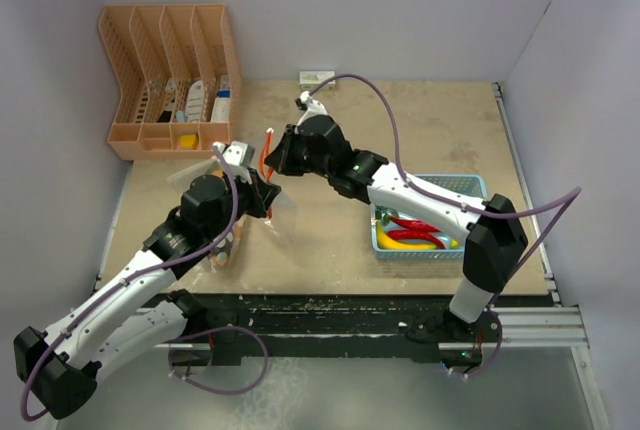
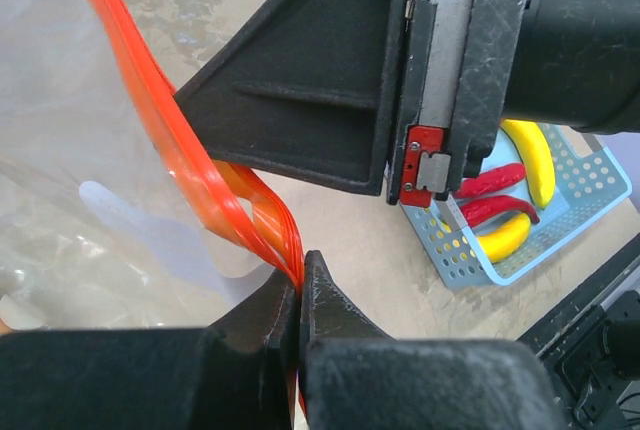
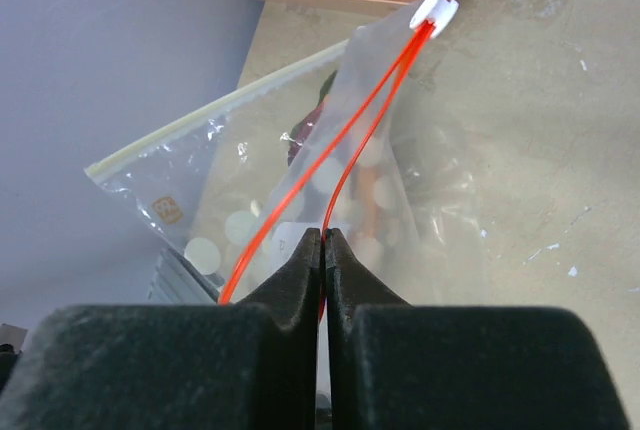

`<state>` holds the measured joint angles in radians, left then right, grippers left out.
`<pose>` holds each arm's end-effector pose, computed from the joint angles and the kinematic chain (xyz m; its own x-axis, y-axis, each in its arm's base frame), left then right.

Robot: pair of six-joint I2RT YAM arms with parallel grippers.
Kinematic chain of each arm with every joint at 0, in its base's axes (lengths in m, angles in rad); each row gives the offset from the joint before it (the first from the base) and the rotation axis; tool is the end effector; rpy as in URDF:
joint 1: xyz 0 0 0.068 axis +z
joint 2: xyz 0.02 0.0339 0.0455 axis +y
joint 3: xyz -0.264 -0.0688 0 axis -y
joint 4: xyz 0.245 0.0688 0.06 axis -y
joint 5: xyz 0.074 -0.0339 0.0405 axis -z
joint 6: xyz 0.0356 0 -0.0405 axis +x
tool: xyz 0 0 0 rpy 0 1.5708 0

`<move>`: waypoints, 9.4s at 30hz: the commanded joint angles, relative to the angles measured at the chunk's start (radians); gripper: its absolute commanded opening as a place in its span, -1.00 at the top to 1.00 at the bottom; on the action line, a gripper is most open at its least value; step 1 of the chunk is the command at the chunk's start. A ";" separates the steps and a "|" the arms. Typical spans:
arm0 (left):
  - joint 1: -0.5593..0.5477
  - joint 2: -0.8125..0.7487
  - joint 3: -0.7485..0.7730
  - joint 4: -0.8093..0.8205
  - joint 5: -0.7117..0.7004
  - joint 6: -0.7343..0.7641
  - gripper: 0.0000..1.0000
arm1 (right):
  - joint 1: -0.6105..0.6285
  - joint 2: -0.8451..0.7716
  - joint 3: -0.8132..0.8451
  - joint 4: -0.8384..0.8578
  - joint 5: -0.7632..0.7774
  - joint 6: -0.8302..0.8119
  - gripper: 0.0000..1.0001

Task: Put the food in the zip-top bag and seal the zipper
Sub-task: Open the zipper of the food storage bag, then pick up the fake fruit from the bin.

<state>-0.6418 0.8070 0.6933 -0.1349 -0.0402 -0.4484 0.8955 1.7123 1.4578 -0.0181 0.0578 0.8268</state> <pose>0.1561 -0.1149 0.3090 -0.4234 -0.2244 -0.8777 0.4255 0.8061 -0.4113 0.2610 0.3226 0.3418 -0.6617 0.3488 -0.6637 -0.3803 0.6067 0.6981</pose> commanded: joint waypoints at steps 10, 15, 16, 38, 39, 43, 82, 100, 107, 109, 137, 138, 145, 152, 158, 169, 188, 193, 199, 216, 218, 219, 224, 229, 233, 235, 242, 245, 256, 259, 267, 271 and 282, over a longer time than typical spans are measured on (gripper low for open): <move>-0.001 -0.064 -0.014 0.028 0.024 0.071 0.10 | -0.010 -0.292 -0.170 0.074 0.088 -0.136 1.00; 0.000 -0.164 -0.019 0.073 0.077 0.049 -0.98 | -0.010 -0.374 -0.218 0.046 0.122 -0.205 1.00; -0.001 -0.194 -0.023 0.094 0.087 0.040 -0.98 | -0.010 -0.389 -0.229 0.044 0.125 -0.216 1.00; -0.001 0.080 0.155 0.260 0.190 -0.132 -0.60 | -0.004 -0.462 -0.280 0.033 0.137 -0.292 1.00; -0.001 0.092 0.155 0.265 0.199 -0.142 -0.58 | -0.004 -0.460 -0.278 0.033 0.137 -0.295 1.00; -0.001 0.123 0.141 0.290 0.226 -0.186 -0.51 | -0.003 -0.448 -0.268 0.035 0.136 -0.299 1.00; -0.001 0.133 0.030 0.437 0.328 -0.258 -0.19 | 0.000 -0.425 -0.211 0.003 0.161 -0.286 1.00; 0.000 0.141 0.031 0.407 0.260 -0.232 0.05 | 0.000 -0.459 -0.234 -0.019 0.188 -0.292 1.00; -0.001 0.157 0.029 0.411 0.266 -0.219 0.36 | 0.000 -0.476 -0.233 -0.032 0.189 -0.291 1.00; -0.001 0.174 0.033 0.413 0.274 -0.223 0.30 | 0.000 -0.476 -0.230 -0.034 0.187 -0.293 1.00; 0.000 0.340 0.174 0.247 0.196 -0.140 1.00 | 0.016 -0.480 -0.221 -0.066 0.200 -0.264 1.00; 0.001 0.335 0.189 0.206 0.197 -0.129 1.00 | 0.016 -0.484 -0.219 -0.085 0.228 -0.266 1.00; -0.001 0.214 0.360 -0.178 0.026 0.025 1.00 | 0.016 -0.509 -0.210 -0.279 0.372 -0.267 1.00; -0.001 0.267 0.616 -0.562 -0.111 0.188 1.00 | 0.016 -0.483 -0.198 -0.430 0.543 -0.222 1.00; -0.001 0.254 0.616 -0.623 -0.084 0.211 1.00 | 0.016 -0.447 -0.186 -0.488 0.665 -0.182 1.00; -0.001 0.297 0.579 -0.743 -0.230 0.196 1.00 | 0.016 -0.365 -0.146 -0.353 0.509 -0.270 0.91; -0.001 0.381 0.652 -0.695 -0.284 0.244 1.00 | 0.016 -0.405 -0.164 -0.092 0.027 -0.438 -0.30; -0.001 0.395 0.663 -0.676 -0.276 0.252 1.00 | 0.016 -0.348 -0.113 -0.084 -0.040 -0.405 -0.31; 0.000 0.414 0.646 -0.649 -0.244 0.238 1.00 | 0.016 -0.340 -0.099 -0.067 -0.005 -0.266 -0.37; -0.001 0.389 0.646 -0.630 -0.276 0.247 1.00 | 0.031 -0.162 -0.043 -0.301 0.213 -0.111 0.38; -0.001 0.384 0.649 -0.660 -0.346 0.263 1.00 | 0.031 -0.189 -0.077 -0.349 0.269 -0.096 0.46; -0.001 0.384 0.648 -0.680 -0.386 0.270 1.00 | 0.029 -0.202 -0.096 -0.363 0.301 -0.100 0.47; -0.001 0.383 0.676 -0.761 -0.527 0.286 1.00 | 0.026 -0.197 -0.110 -0.459 0.471 -0.114 0.53; 0.000 0.382 0.732 -0.842 -0.610 0.288 1.00 | 0.008 -0.124 -0.046 -0.567 0.559 -0.097 0.60; 0.000 0.378 0.746 -0.852 -0.624 0.298 1.00 | 0.008 -0.140 -0.049 -0.482 0.454 -0.195 0.41; -0.001 0.386 0.748 -0.842 -0.611 0.300 1.00 | 0.008 -0.182 -0.076 -0.351 0.267 -0.293 0.22; -0.001 0.457 0.720 -0.757 -0.548 0.309 1.00 | 0.008 -0.274 -0.122 -0.156 -0.039 -0.374 -0.27; -0.001 0.500 0.691 -0.700 -0.524 0.308 1.00 | 0.005 -0.240 -0.108 -0.215 0.039 -0.387 -0.28; -0.002 0.598 0.602 -0.543 -0.447 0.294 1.00 | 0.003 -0.416 -0.176 -0.114 0.145 -0.402 -0.99; -0.002 0.601 0.589 -0.518 -0.436 0.295 1.00 | 0.001 -0.457 -0.160 -0.202 0.286 -0.339 -0.99; -0.002 0.597 0.582 -0.489 -0.395 0.302 1.00 | -0.275 -0.531 -0.244 -0.656 0.488 -0.040 -0.99; -0.002 0.589 0.568 -0.483 -0.383 0.303 1.00 | -0.366 -0.598 -0.336 -0.660 0.460 0.002 -0.99; -0.002 0.549 0.543 -0.463 -0.367 0.315 1.00 | -0.705 -0.461 -0.493 -0.532 0.142 0.009 -1.00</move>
<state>-0.6483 1.3998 1.2442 -0.6449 -0.4179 -0.1520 0.2821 1.2190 1.0290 -0.6052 0.3321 0.8017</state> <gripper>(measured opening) 0.004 0.997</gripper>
